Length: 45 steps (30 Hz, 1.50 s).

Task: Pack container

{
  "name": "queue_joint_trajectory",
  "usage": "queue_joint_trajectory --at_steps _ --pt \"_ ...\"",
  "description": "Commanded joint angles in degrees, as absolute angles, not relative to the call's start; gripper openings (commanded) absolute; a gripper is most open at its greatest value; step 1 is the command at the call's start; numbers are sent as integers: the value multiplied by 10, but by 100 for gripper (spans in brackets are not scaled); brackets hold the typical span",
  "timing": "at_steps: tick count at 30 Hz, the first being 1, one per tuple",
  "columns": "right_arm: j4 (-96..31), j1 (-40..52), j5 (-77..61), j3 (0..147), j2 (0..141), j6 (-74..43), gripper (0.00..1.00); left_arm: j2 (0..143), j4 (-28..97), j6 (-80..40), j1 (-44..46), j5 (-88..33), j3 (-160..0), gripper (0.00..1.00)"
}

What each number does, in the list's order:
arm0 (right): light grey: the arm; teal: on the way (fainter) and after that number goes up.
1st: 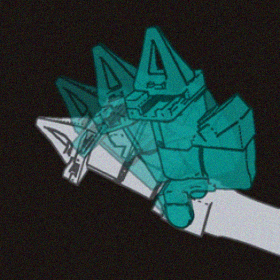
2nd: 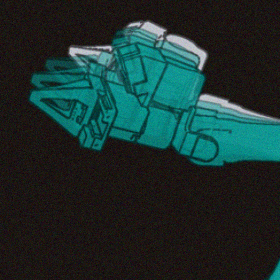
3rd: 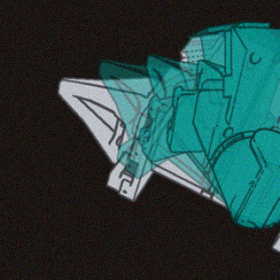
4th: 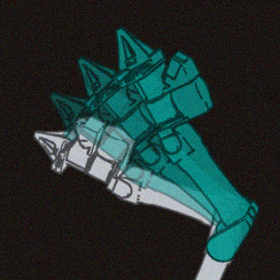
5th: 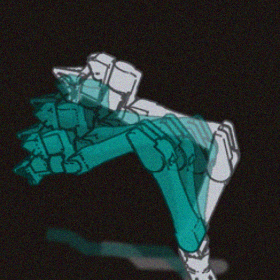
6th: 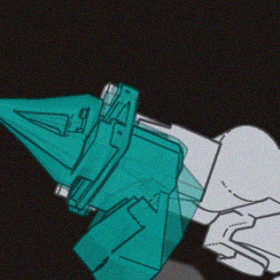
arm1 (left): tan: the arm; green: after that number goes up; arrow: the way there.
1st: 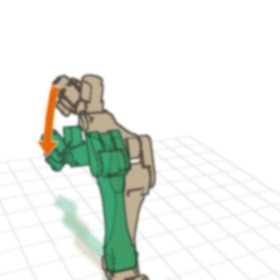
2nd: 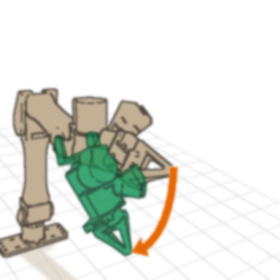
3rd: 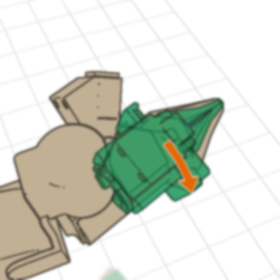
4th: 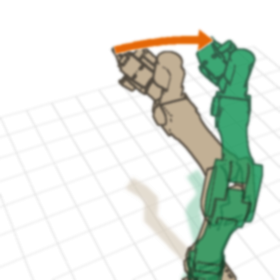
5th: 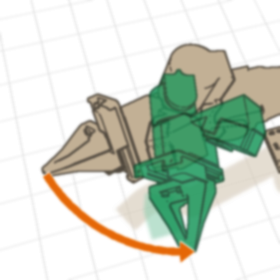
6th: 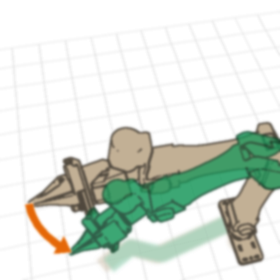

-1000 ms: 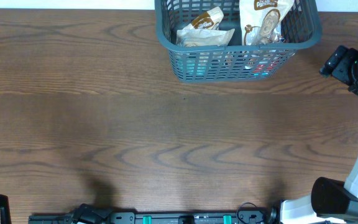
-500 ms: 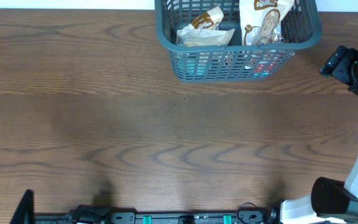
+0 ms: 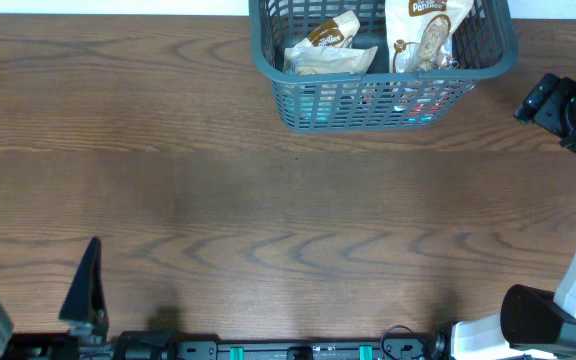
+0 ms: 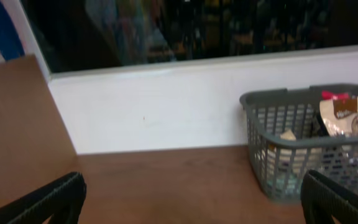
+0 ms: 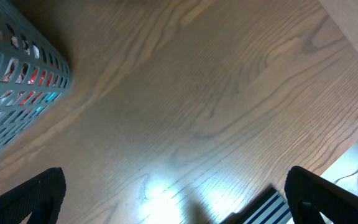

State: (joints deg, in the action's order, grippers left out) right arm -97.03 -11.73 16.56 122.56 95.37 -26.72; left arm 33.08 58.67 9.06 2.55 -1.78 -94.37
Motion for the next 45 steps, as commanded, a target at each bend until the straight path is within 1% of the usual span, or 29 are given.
queue_joint_trajectory --at_steps 1,10,20,45 --pt "-971 -120 175 1228 956 -274 99 307 549 98 15 -33 -881 99" --pt "-971 -120 175 1228 956 -274 99 276 436 98 -10 -35 -729 99" --pt "-971 -120 175 1228 956 -274 99 192 320 98 -25 -46 -561 99" --pt "-971 -120 175 1228 956 -274 99 118 142 77 -25 -56 -360 99"
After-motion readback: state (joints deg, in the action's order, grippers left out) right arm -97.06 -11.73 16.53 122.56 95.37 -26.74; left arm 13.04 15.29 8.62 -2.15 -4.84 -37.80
